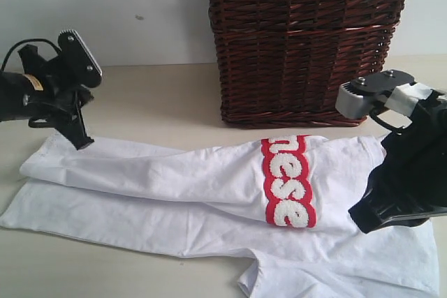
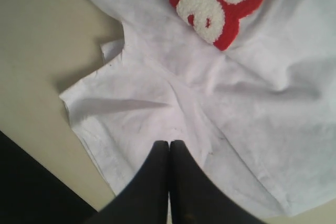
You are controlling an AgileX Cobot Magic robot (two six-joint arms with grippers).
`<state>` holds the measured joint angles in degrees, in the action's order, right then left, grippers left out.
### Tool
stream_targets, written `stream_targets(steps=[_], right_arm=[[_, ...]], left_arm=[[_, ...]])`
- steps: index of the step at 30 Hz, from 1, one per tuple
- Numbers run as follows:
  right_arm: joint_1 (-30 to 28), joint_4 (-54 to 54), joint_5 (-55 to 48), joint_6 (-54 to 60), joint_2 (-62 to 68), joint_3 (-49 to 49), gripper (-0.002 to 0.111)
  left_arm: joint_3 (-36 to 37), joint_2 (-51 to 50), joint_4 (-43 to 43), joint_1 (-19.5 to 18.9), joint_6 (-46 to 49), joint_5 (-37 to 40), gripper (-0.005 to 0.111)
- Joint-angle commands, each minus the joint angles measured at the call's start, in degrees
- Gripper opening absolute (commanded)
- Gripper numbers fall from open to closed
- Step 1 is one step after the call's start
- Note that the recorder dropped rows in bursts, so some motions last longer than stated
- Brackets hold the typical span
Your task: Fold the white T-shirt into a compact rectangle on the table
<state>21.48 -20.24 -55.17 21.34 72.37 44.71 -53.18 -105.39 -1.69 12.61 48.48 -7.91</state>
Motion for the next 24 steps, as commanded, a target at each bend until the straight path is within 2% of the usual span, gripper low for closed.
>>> stream_targets(steps=[1, 2, 3, 4, 5, 7, 10, 13, 15, 20, 22, 24], right_arm=[[0.2, -0.7, -0.1, -0.2, -0.4, 0.4, 0.0], [0.2, -0.7, -0.1, -0.2, -0.4, 0.4, 0.0], [0.2, -0.7, -0.1, -0.2, -0.4, 0.4, 0.0], [0.2, -0.7, -0.1, -0.2, -0.4, 0.4, 0.0], [0.2, -0.7, -0.2, -0.1, -0.4, 0.4, 0.0], [0.2, -0.7, -0.4, -0.1, -0.4, 0.4, 0.0], [0.2, -0.7, -0.5, 0.0, -0.4, 0.4, 0.0], [0.2, -0.8, -0.5, -0.1, -0.4, 0.4, 0.0], [0.2, -0.8, -0.4, -0.1, -0.4, 0.4, 0.0], [0.2, -0.8, -0.4, -0.1, -0.4, 0.4, 0.0], [0.2, -0.8, -0.4, -0.1, -0.4, 0.4, 0.0], [0.2, -0.8, -0.4, -0.1, -0.4, 0.4, 0.0]], left_arm=[[-0.3, 2.5, -0.8, -0.1, -1.0, 15.6, 0.045], [-0.3, 3.2, -1.1, -0.1, -0.8, 18.0, 0.052], [-0.3, 4.2, -3.9, -0.1, 0.6, 22.7, 0.063], [-0.3, 4.6, -5.9, -0.1, 1.5, 23.9, 0.067], [-0.3, 5.2, -10.7, -0.1, 2.1, 26.8, 0.076], [-0.3, 5.5, -11.1, -0.1, 2.1, 28.7, 0.083], [-0.3, 4.6, -8.3, 0.2, 2.5, 28.5, 0.082], [-0.3, 1.5, -7.8, 1.3, 7.0, 27.4, 0.082], [-0.3, -0.5, -7.8, 1.6, 10.3, 25.0, 0.082], [-0.3, -3.2, -7.8, 1.6, 10.3, 18.2, 0.081], [-0.3, -3.7, -7.8, 1.6, 10.3, 17.9, 0.072], [-0.3, -3.9, -7.8, 1.6, 10.3, 18.8, 0.054]])
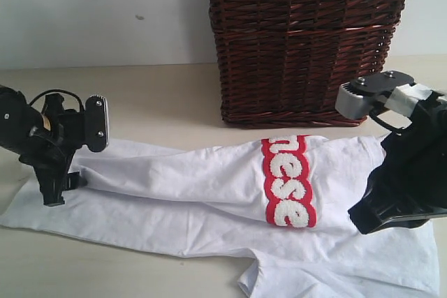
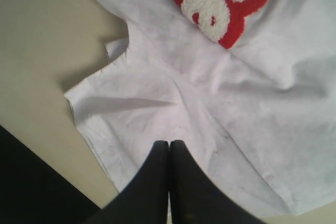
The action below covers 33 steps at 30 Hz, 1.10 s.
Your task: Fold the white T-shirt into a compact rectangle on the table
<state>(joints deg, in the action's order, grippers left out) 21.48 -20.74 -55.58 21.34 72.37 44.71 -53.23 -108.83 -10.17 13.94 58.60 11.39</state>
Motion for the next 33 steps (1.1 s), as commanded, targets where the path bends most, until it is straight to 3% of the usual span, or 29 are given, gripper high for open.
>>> stream_targets(steps=[1, 3, 4, 12, 16, 23, 28, 33], right_arm=[[0.2, -0.3, 0.0, -0.1, -0.4, 0.4, 0.0], [0.2, -0.3, 0.0, 0.0, -0.4, 0.4, 0.0], [0.2, -0.2, 0.0, 0.0, -0.4, 0.4, 0.0], [0.2, -0.2, 0.0, 0.0, -0.4, 0.4, 0.0], [0.2, -0.2, 0.0, 0.3, -0.4, 0.4, 0.0], [7.8, -9.8, -2.1, 14.9, 1.4, 0.2, 0.0], [11.9, -9.8, -1.7, 14.9, 3.9, 0.2, 0.0], [13.6, -10.9, -1.5, 13.9, 4.7, 0.2, 0.0]], left_arm=[[-0.2, -0.5, 0.6, 0.3, 0.2, 0.7, 0.04], [-0.2, -0.5, 0.6, 0.3, 0.2, 2.8, 0.006], [-0.2, -0.5, 0.2, 0.3, 0.7, 3.7, 0.001], [-0.2, 1.0, 0.6, 0.3, 0.1, 14.6, 0.0], [-0.2, 4.9, 0.7, 0.3, -5.3, 17.3, 0.0], [-0.2, 13.8, 1.8, 0.3, -7.4, 21.7, 0.0], [-1.6, 17.4, 0.7, -1.0, -8.1, 11.4, 0.0], [-2.1, 13.7, 0.6, -2.7, -7.8, -1.6, 0.0]])
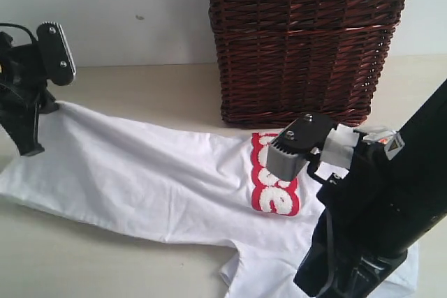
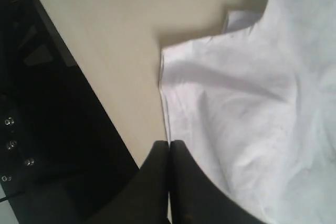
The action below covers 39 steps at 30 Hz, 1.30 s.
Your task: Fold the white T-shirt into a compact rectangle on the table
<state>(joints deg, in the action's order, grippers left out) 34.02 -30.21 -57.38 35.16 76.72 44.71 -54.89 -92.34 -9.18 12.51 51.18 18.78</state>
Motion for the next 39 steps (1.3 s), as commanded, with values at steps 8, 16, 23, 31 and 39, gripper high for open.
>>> stream_targets(steps=[8, 16, 23, 31, 39], right_arm=[[4.7, -0.9, 0.1, -0.9, 0.4, 0.2, 0.0], [5.2, 0.0, 0.2, -0.9, 0.4, 0.2, 0.0], [5.2, 10.8, 3.4, -12.2, 0.7, 0.2, 0.0], [5.2, 15.8, 8.3, -17.5, 3.7, 0.2, 0.0], [5.2, 24.9, 36.4, -30.8, 18.7, 0.2, 0.0]], left_arm=[[-0.5, -14.6, -0.6, -4.8, 0.8, -29.7, 0.028], [-0.5, -15.3, 2.9, -5.1, 3.9, -31.7, 0.092], [-0.5, -6.9, 16.8, -5.1, 3.9, -21.6, 0.093], [-0.5, -0.5, 21.1, -5.1, 3.2, 4.1, 0.093], [-0.5, 0.8, 22.9, -4.9, -9.3, 14.7, 0.093]])
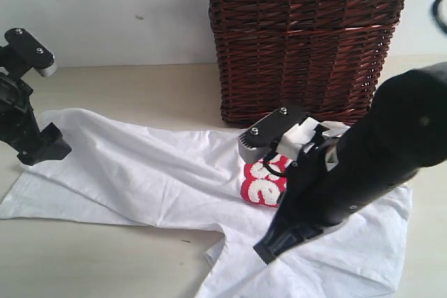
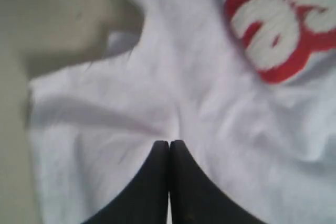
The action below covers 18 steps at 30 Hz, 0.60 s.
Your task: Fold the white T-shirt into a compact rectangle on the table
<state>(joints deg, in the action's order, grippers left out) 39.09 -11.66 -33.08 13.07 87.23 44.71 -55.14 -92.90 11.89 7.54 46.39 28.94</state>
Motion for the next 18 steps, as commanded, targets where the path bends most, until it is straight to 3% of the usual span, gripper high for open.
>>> stream_targets(steps=[1, 4, 6, 10, 14, 16, 18], right_arm=[[-0.1, 7.4, 13.5, -11.0, 11.0, 0.3, 0.0], [-1.0, 9.3, 13.3, -13.5, 18.1, 1.1, 0.0], [-1.9, 9.2, 12.3, -13.5, 20.7, 1.1, 0.0], [-2.2, 9.5, 6.3, -11.2, 22.3, 0.9, 0.0], [-2.2, 9.4, -2.7, -9.3, 20.7, 0.8, 0.0], [-2.2, 8.5, -7.1, -7.1, 19.1, 0.6, 0.0], [-2.2, 7.7, -10.3, -6.6, 16.7, -0.6, 0.0]], left_arm=[[-0.2, 1.9, 2.0, 0.1, -4.6, 6.3, 0.093], [-0.2, 2.9, 2.1, 0.1, -4.6, 8.2, 0.09], [-0.2, 3.6, 2.3, 0.1, -4.6, 8.2, 0.082], [-0.2, 3.8, 2.3, 0.1, -4.6, 9.0, 0.052], [-0.2, 3.8, 2.3, 0.1, -1.7, 16.4, 0.015], [-0.2, 3.8, 2.3, 0.1, 1.6, 22.3, 0.011], [-0.2, 4.0, 2.5, 0.2, 4.0, 26.9, 0.019]])
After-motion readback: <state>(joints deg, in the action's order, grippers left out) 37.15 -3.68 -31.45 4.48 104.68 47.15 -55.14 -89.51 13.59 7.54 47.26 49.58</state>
